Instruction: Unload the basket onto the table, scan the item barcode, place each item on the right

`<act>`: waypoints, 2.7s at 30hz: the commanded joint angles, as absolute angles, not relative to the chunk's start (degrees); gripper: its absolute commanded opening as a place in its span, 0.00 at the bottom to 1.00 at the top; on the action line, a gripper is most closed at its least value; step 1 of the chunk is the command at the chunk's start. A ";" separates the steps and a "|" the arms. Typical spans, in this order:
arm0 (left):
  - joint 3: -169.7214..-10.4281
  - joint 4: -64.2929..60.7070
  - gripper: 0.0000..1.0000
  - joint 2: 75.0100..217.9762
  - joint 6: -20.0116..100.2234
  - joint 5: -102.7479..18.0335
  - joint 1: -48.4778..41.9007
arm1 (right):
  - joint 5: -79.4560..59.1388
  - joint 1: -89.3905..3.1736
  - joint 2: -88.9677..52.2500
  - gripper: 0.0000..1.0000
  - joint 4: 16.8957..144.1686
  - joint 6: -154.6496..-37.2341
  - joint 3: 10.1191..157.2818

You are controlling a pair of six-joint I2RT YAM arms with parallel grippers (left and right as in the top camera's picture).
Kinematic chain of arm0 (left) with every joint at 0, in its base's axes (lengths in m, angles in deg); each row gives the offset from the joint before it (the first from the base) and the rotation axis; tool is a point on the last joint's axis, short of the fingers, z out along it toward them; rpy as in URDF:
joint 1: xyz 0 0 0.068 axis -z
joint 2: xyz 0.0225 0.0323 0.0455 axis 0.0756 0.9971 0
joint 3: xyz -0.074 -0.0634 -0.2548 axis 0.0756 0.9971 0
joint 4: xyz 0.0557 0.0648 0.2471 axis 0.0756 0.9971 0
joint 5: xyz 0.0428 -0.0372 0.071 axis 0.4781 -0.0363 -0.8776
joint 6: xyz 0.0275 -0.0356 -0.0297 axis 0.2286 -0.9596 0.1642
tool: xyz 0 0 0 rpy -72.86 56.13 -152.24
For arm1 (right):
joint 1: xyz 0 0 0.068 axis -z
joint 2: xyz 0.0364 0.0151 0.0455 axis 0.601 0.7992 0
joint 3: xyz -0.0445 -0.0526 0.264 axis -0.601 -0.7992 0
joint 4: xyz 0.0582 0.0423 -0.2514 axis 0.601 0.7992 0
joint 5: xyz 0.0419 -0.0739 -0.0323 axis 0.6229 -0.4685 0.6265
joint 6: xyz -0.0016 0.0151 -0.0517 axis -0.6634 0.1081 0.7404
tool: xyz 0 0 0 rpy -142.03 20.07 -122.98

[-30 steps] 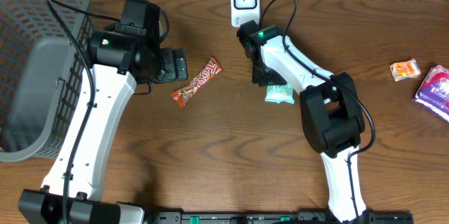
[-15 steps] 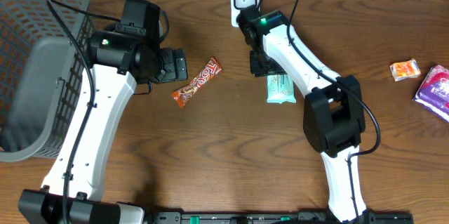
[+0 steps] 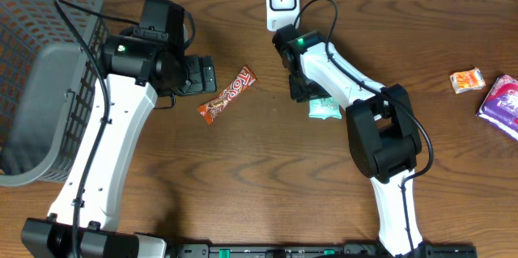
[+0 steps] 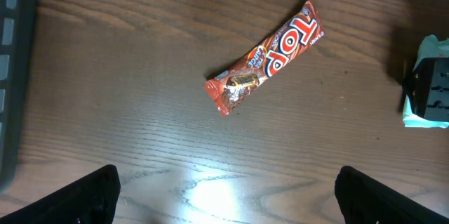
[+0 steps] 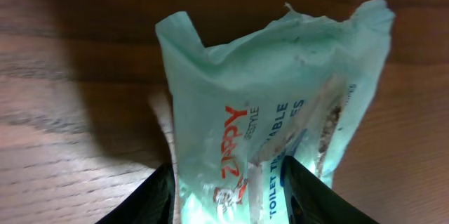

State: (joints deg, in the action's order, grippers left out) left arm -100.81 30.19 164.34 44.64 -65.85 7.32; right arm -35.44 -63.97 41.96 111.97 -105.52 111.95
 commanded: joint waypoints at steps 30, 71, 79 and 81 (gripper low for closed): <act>-100.50 30.41 0.98 164.47 44.34 -66.38 7.08 | 38.90 -42.51 42.35 0.01 113.48 -72.99 109.42; -100.50 30.44 0.98 164.47 44.34 -66.40 7.08 | -34.61 -71.69 46.79 0.01 109.66 -109.10 116.13; -100.50 30.41 0.98 164.47 44.34 -66.40 7.08 | 0.82 -62.31 44.53 0.01 109.50 -98.19 119.73; -100.50 30.41 0.98 164.47 44.34 -66.40 7.08 | 12.89 -59.07 44.23 0.01 109.35 -94.24 119.75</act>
State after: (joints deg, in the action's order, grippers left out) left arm -100.81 30.19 164.34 44.62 -65.85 7.32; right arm -12.31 -62.64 44.18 109.59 -101.34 119.62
